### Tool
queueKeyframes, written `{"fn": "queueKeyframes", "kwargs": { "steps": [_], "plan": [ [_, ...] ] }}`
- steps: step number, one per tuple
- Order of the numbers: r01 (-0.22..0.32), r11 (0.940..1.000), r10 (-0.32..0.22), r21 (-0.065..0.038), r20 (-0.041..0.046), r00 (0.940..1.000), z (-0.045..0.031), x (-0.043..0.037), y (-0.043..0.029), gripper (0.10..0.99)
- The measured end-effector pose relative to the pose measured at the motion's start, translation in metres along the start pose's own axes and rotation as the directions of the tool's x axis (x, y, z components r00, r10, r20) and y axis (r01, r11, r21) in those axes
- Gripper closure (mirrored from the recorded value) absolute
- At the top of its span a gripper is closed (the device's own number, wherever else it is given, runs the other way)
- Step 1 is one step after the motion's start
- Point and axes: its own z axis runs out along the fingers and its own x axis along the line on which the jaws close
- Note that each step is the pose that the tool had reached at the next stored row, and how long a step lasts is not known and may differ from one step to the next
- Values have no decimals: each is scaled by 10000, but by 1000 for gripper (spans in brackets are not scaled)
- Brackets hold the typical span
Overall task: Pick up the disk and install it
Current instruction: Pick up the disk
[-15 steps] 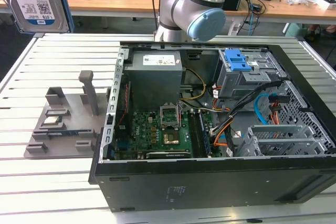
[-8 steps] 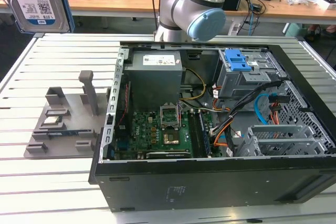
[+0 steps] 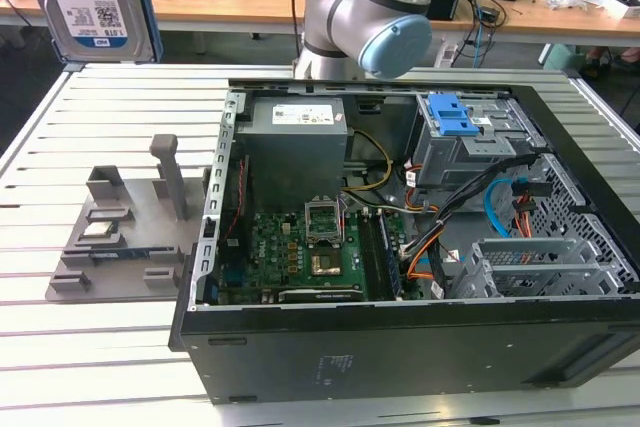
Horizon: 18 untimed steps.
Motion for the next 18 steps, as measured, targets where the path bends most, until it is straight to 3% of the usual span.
{"fn": "queueKeyframes", "kwargs": {
  "steps": [7,18],
  "plan": [
    [0,10000,0,1,0,10000,-11,0,-268,722],
    [1,10000,-1,0,-1,10000,-25,0,-589,722]
  ]
}}
